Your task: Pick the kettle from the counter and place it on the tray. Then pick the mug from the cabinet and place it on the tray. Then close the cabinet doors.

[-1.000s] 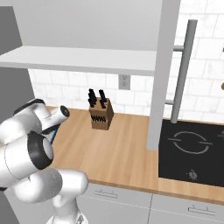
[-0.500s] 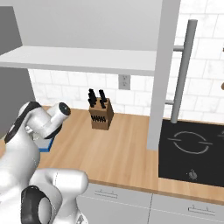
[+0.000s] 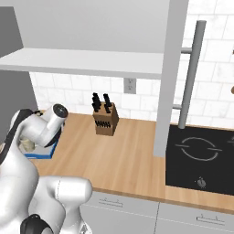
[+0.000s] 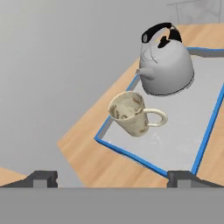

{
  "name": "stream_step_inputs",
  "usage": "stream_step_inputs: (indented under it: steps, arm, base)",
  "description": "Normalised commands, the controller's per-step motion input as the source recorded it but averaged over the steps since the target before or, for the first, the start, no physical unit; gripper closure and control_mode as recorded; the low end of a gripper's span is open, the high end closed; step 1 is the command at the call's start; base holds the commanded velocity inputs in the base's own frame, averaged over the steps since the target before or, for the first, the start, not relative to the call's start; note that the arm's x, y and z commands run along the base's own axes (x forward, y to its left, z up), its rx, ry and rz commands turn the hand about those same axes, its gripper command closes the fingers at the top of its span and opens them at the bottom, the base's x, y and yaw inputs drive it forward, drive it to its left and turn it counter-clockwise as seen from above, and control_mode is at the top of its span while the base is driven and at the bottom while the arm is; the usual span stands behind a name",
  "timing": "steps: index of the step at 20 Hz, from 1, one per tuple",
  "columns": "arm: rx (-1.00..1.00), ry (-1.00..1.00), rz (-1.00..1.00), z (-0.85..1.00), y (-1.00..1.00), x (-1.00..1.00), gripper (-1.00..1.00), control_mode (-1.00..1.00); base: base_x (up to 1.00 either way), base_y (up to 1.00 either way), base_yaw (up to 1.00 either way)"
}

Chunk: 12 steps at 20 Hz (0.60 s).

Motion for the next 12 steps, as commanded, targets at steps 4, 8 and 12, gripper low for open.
stream_step_inputs:
  steps: [4, 8, 12]
  arm:
    - [0.00, 0.00, -0.01, 0.02, 0.00, 0.00, -1.00, -1.00]
    - [-0.03, 0.08, -0.20, 0.37, 0.01, -0.11, -1.00, -1.00]
    - [-0.03, 0.07, -0.20, 0.49, -0.06, -0.23, -1.00, -1.00]
  base:
    - [0.00, 0.00, 0.00]
    - [0.00, 0.00, 0.00]
    - [0.00, 0.00, 0.00]
